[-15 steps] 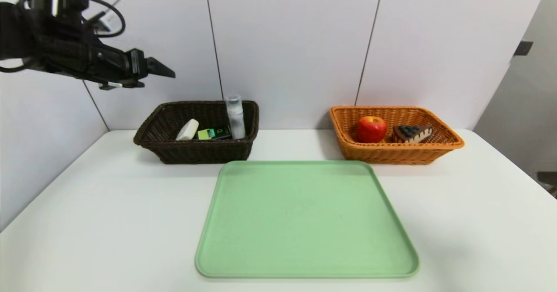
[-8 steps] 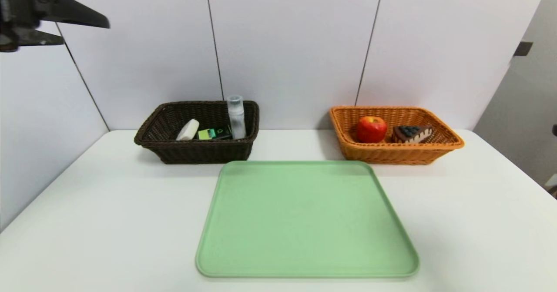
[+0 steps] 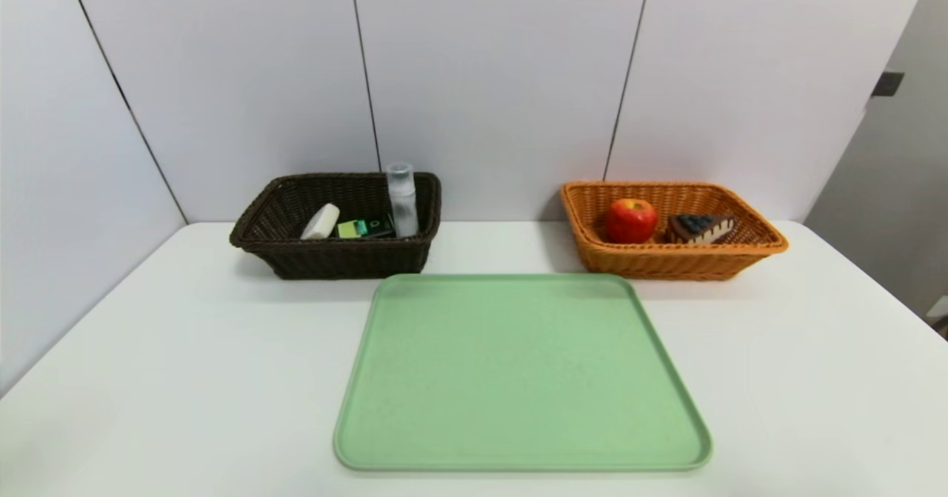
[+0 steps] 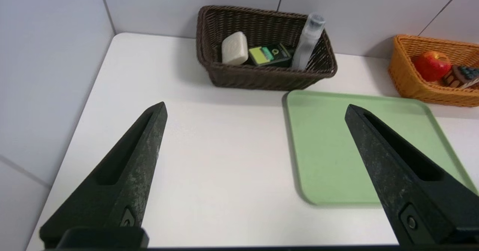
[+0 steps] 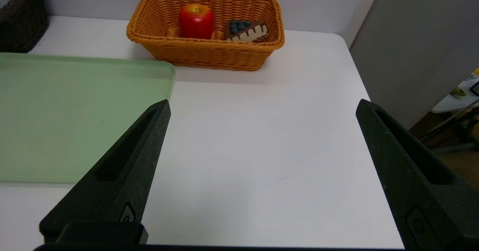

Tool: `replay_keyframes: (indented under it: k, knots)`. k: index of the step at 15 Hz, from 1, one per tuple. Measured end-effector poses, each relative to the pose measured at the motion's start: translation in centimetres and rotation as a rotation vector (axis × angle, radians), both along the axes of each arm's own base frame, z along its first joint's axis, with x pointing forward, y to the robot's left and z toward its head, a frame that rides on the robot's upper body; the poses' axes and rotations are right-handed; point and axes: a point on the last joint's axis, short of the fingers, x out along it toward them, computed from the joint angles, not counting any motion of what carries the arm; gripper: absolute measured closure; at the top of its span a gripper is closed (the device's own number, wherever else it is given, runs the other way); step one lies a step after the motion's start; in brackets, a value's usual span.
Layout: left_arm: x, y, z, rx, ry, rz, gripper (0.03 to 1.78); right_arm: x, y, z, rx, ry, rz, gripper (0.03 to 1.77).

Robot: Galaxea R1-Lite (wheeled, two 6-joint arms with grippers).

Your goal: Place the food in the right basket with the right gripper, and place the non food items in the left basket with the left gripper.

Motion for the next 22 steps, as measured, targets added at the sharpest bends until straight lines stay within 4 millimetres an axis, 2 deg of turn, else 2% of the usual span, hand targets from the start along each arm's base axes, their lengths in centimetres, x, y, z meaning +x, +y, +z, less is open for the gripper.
replay_keyframes:
  k: [2, 5, 7, 10, 12, 14, 16, 19, 21, 22]
  knots:
    - [-3.4, -0.1, -3.2, 0.014, -0.014, 0.024, 0.12, -2.8, 0.1, -2.6, -0.002, -0.059, 0.029, 0.09]
    - [-6.8, -0.2, -7.3, 0.071, -0.059, 0.029, 0.12, -5.9, 0.2, -7.0, -0.039, -0.145, 0.110, 0.09]
    - [-8.3, -0.2, -9.8, 0.133, -0.090, 0.018, 0.12, -6.6, 0.3, -9.1, -0.090, -0.211, 0.135, 0.09]
    - [-9.8, -0.1, -13.6, 0.211, -0.139, -0.039, 0.12, -6.1, 0.2, -10.5, -0.126, -0.338, 0.105, 0.09]
    - [-9.6, -0.1, -16.3, 0.270, -0.165, -0.093, 0.12, -4.9, 0.2, -11.9, -0.156, -0.395, 0.092, 0.09]
    - [-8.7, -0.1, -17.5, 0.292, -0.239, -0.097, 0.12, -3.7, 0.2, -13.8, -0.197, -0.458, 0.083, 0.09]
    - [-6.8, -0.1, -19.2, 0.299, -0.294, -0.089, 0.12, -3.6, 0.2, -13.9, -0.216, -0.549, 0.072, 0.09]
    - [-3.9, 0.0, -22.6, 0.304, -0.399, -0.052, 0.12, -3.0, 0.2, -15.5, -0.211, -0.414, 0.070, 0.09]
    - [-3.5, 0.0, -23.1, 0.276, -0.462, -0.003, 0.12, -2.7, 0.1, -17.1, -0.178, -0.256, 0.055, 0.09]
    - [-3.4, 0.1, -23.5, 0.239, -0.430, 0.014, 0.12, -2.6, 0.1, -17.7, -0.137, -0.197, 0.072, 0.09]
